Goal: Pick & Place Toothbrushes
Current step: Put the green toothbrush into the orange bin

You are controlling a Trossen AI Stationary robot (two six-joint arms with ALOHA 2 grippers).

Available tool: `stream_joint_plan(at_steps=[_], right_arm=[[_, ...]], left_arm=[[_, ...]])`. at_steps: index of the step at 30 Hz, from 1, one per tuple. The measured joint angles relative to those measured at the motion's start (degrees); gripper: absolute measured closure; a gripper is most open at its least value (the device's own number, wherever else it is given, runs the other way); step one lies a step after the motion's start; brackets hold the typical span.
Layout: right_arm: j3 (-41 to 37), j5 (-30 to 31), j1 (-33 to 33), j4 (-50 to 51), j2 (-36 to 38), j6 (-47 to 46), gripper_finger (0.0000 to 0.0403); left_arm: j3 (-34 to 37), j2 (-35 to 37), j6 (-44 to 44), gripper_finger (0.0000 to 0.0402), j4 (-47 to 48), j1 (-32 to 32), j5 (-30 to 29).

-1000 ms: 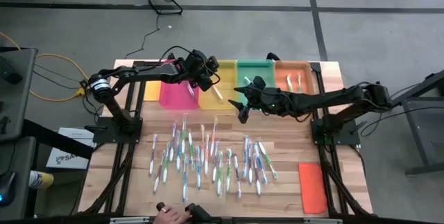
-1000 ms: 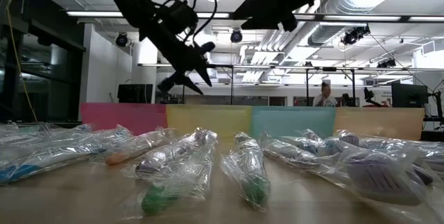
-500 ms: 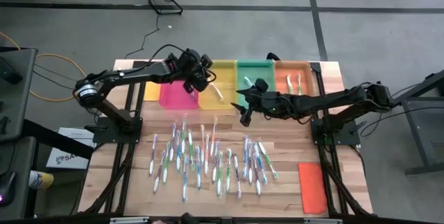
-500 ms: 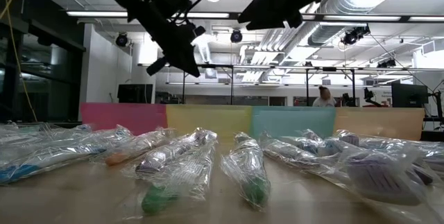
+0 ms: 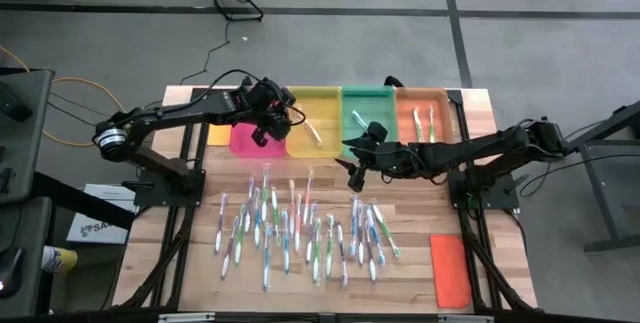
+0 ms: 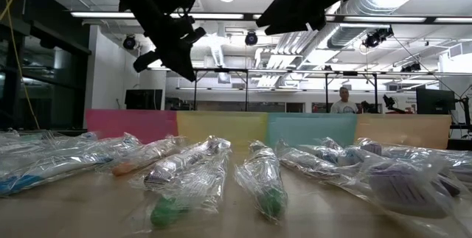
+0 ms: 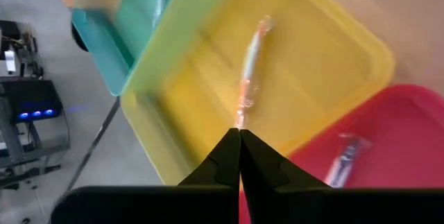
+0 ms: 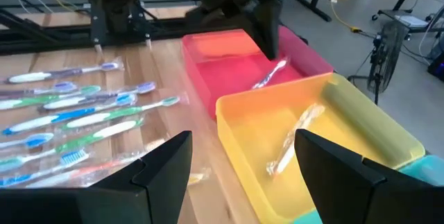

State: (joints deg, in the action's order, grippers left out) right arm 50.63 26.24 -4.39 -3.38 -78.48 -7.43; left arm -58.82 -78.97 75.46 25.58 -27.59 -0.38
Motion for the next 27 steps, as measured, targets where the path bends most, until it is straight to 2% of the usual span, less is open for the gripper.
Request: stream_joint_plan(at_steps=[9, 14, 19, 27], right_arm=[[0.0, 1.5, -0.5, 2.0, 0.1, -2.6, 0.0154], [0.0, 0.7, -1.0, 3.5, 0.1, -7.0, 0.0154], [0.0, 1.3, -4.4, 6.1, 0.1, -12.1, 0.0154], [0.0, 7.9, -11.9, 11.8, 0.1, -25.5, 0.0154]], left_arm=[[10.2, 10.5, -6.3, 0.0401, -6.7, 3.3, 1.6], [14.4, 16.4, -9.6, 0.0401, -7.0, 9.1, -1.6], [18.4, 22.0, -13.8, 0.0401, -6.9, 15.2, -3.6], [27.2, 32.8, -20.0, 0.0401, -12.1, 23.0, -6.8]])
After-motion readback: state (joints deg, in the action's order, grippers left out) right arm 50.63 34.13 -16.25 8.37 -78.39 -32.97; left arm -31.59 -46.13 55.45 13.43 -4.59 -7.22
